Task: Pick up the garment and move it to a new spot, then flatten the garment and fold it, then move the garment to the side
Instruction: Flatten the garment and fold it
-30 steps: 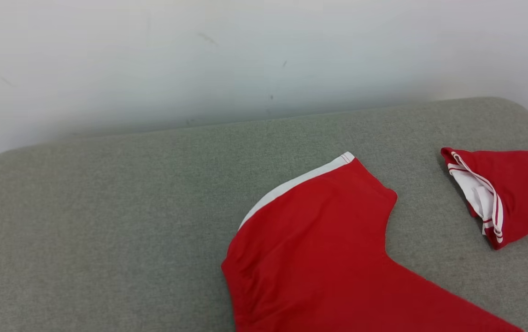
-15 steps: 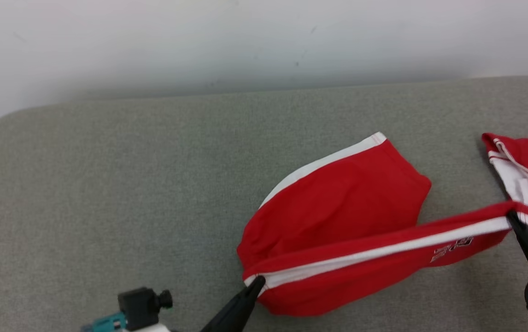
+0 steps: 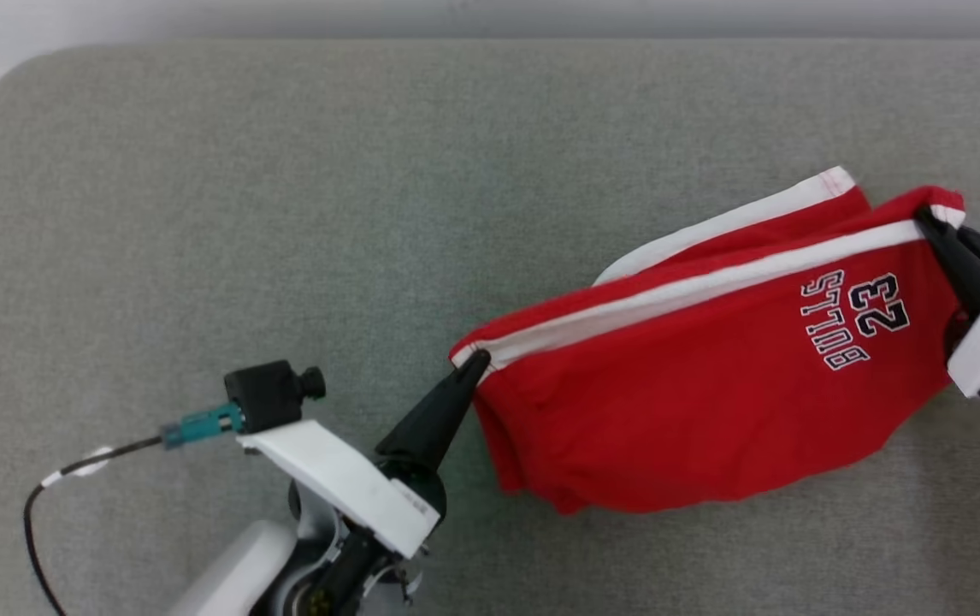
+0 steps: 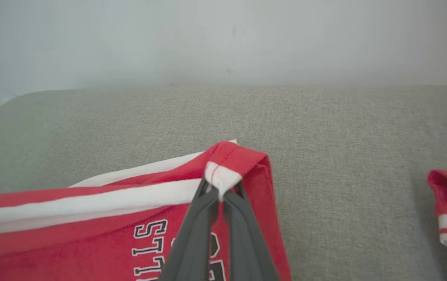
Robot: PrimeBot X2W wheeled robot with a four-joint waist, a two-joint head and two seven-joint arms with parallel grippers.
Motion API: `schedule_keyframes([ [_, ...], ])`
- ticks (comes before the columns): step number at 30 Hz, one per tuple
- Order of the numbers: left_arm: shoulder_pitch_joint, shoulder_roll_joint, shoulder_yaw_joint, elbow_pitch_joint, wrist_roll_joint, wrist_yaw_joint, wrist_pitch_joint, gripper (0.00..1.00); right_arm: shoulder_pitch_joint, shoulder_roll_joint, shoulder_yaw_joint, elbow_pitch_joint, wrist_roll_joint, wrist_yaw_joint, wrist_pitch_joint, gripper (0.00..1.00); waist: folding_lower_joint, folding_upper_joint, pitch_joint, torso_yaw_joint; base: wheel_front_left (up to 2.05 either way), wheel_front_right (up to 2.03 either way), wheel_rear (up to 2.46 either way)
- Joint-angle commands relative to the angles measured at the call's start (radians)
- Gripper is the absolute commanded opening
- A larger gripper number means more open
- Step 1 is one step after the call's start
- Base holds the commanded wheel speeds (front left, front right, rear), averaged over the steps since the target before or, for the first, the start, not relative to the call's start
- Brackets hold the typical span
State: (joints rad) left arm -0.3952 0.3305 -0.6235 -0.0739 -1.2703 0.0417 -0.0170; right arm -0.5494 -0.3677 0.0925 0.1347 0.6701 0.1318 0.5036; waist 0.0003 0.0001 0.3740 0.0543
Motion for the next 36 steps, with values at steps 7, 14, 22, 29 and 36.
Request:
schedule_keyframes([
  [7, -0.085, -0.028, -0.009, 0.083, 0.007, -0.015, 0.025, 0.0, -0.1, 0.015, 0.032, 0.088, -0.046, -0.003, 0.017, 0.0, -0.0003, -0.0001, 0.063, 0.04, 0.0, 0.0, 0.0],
  [14, -0.087, -0.033, -0.015, 0.123, 0.024, -0.004, 0.015, 0.0, -0.115, 0.019, 0.049, 0.117, -0.042, -0.003, -0.01, 0.76, -0.0003, -0.0001, 0.063, 0.046, 0.0, 0.0, 0.0],
  [22, -0.05, -0.021, -0.016, 0.118, 0.034, 0.011, 0.0, 1.0, -0.101, -0.001, 0.058, 0.111, -0.017, -0.003, -0.039, 1.0, -0.0003, -0.0001, 0.04, 0.042, 0.0, 0.0, 0.0],
  [29, -0.026, 0.026, -0.029, 0.091, 0.116, 0.06, -0.036, 1.0, -0.078, -0.08, 0.044, 0.088, -0.012, -0.003, -0.016, 1.0, -0.0003, -0.0001, 0.023, 0.039, 0.0, 0.0, 0.0],
  [36, -0.007, 0.053, -0.055, 0.072, 0.313, 0.135, -0.184, 1.0, -0.021, -0.19, 0.101, 0.071, 0.048, -0.003, 0.117, 1.0, -0.0003, -0.0001, 0.016, 0.066, 0.0, 0.0, 0.0],
])
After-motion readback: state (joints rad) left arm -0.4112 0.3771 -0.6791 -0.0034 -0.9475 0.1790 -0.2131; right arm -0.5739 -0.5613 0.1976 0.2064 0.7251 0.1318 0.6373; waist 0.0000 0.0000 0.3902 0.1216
